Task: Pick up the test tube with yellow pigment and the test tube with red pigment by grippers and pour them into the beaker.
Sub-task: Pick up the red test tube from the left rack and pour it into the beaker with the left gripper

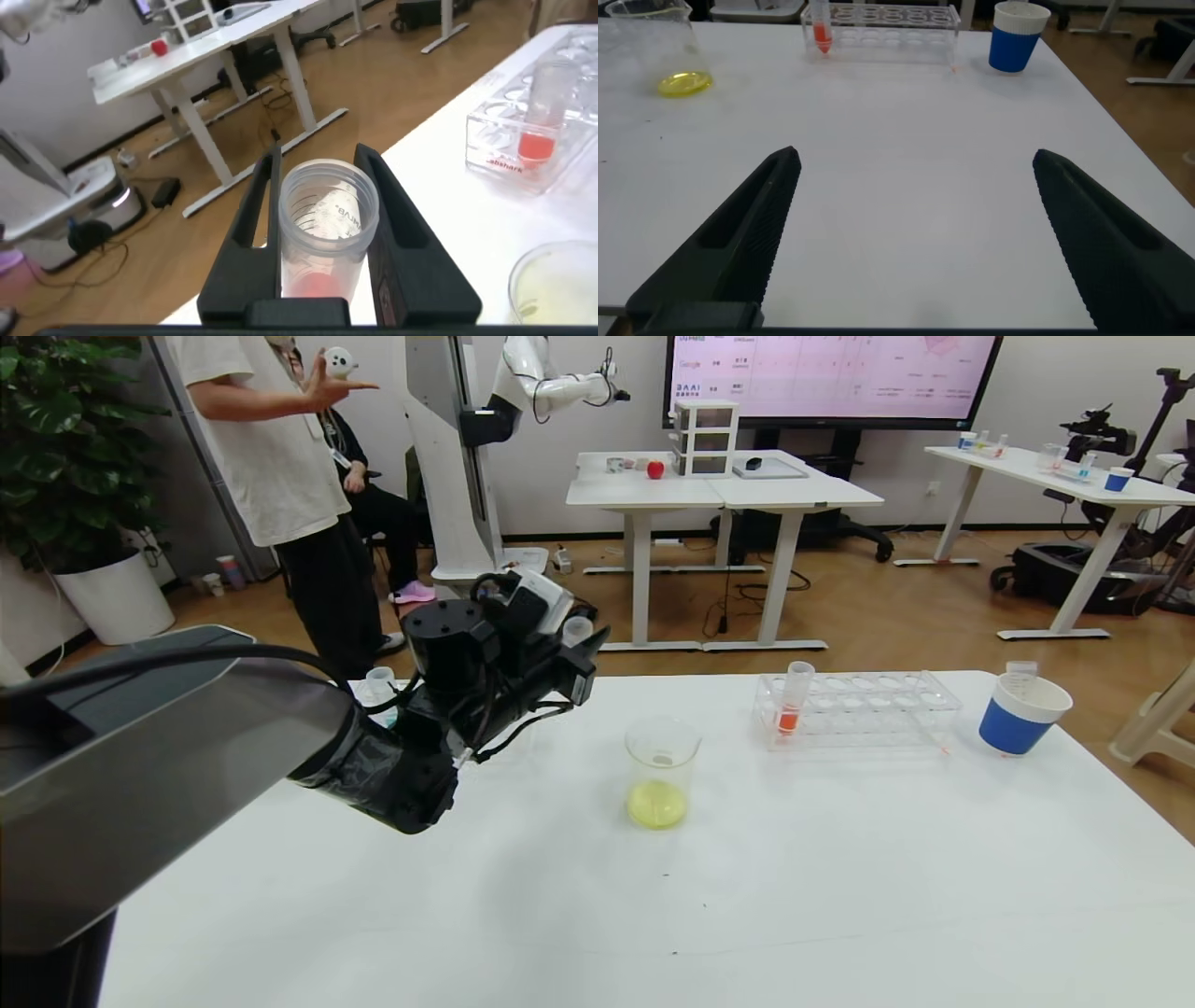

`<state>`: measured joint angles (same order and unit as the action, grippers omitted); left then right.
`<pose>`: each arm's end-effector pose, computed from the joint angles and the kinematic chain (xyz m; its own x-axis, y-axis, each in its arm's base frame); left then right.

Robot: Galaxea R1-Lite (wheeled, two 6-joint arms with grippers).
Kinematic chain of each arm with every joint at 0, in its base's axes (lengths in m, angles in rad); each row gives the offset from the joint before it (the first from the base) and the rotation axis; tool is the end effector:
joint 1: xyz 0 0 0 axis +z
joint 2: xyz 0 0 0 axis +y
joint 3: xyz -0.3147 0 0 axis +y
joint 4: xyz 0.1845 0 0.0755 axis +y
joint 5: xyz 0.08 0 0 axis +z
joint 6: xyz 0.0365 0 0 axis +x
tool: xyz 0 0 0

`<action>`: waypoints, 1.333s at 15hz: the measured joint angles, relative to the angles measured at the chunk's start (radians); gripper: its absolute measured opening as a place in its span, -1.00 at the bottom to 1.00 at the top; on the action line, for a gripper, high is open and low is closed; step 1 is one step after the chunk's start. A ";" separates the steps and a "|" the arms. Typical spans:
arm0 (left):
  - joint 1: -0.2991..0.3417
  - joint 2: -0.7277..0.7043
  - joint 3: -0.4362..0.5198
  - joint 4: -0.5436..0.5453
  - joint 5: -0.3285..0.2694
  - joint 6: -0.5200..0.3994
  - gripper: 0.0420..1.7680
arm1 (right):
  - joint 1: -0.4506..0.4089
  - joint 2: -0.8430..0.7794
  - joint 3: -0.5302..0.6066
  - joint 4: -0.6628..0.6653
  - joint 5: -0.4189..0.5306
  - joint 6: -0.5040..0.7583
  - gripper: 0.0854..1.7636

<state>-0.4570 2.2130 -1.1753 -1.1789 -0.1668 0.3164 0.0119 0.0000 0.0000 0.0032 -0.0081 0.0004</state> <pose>0.4120 -0.2094 0.1478 0.8029 -0.5798 0.1388 0.5144 0.7914 0.3303 -0.0137 -0.0005 0.0751 1.0000 0.0038 -0.0032 -0.0038 1.0000 0.0004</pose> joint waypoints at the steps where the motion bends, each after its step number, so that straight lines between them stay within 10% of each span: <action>1: -0.002 0.005 -0.011 -0.006 -0.043 0.054 -0.44 | 0.000 0.000 0.000 0.000 0.000 0.000 0.97; 11: 0.004 0.081 -0.174 -0.006 -0.347 0.570 -0.44 | 0.000 0.000 0.000 0.000 0.000 0.000 0.97; 20: -0.020 0.147 -0.215 0.003 -0.467 0.870 -0.44 | 0.000 0.000 0.000 0.000 0.000 0.000 0.97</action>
<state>-0.4770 2.3596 -1.3906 -1.1762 -0.6334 1.1868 0.0119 -0.0004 0.0000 0.0032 -0.0077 0.0004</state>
